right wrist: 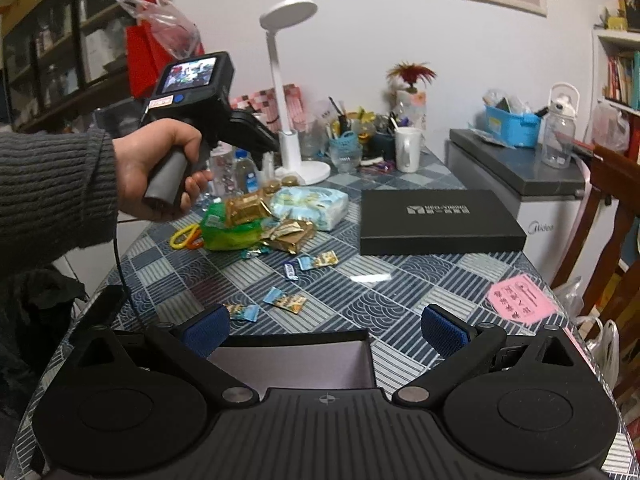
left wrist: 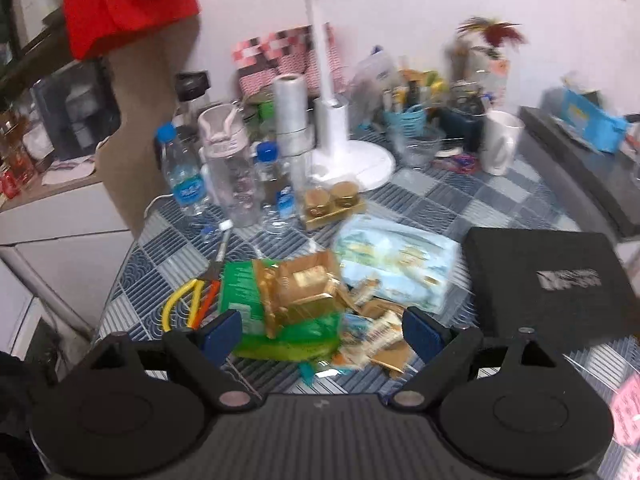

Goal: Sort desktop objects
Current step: 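Move the left gripper to the gold-wrapped packet beside the green pack, then grasp the gold-wrapped packet with the left gripper and lift it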

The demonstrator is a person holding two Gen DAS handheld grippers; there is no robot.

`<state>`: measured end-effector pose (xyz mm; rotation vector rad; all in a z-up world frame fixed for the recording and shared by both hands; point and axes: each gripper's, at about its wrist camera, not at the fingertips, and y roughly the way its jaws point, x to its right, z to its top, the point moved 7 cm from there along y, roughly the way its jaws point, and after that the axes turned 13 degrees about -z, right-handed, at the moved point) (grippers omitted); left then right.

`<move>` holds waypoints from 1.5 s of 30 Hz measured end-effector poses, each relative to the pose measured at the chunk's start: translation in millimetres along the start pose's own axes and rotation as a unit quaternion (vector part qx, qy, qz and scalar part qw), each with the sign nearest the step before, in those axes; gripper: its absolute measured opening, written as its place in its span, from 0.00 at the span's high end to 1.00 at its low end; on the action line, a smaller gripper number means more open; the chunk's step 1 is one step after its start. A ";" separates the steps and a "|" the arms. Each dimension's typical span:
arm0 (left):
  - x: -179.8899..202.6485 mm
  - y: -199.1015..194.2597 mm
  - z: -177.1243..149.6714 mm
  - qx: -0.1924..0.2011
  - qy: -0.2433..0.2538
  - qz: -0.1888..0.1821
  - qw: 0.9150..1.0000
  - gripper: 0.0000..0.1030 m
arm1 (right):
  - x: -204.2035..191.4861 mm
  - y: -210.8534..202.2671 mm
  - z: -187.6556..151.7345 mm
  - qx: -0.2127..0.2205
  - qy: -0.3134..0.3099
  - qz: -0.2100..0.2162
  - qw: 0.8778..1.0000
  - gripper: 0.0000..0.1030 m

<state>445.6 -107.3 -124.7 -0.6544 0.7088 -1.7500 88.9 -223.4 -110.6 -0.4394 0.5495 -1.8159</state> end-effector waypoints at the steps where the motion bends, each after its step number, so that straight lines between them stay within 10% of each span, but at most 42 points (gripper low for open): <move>1: -2.6 8.2 2.8 -0.002 0.006 0.008 1.000 0.00 | 0.9 2.1 -0.9 -0.002 0.001 -0.001 1.000 0.00; 37: -44.1 158.7 0.1 -0.041 -0.027 0.007 0.999 0.00 | -2.4 52.8 -17.0 -0.049 0.003 0.010 0.999 0.00; 45: -38.3 144.6 0.9 -0.026 -0.032 0.015 0.999 0.20 | -2.1 50.1 -17.2 -0.050 0.004 0.008 0.999 0.00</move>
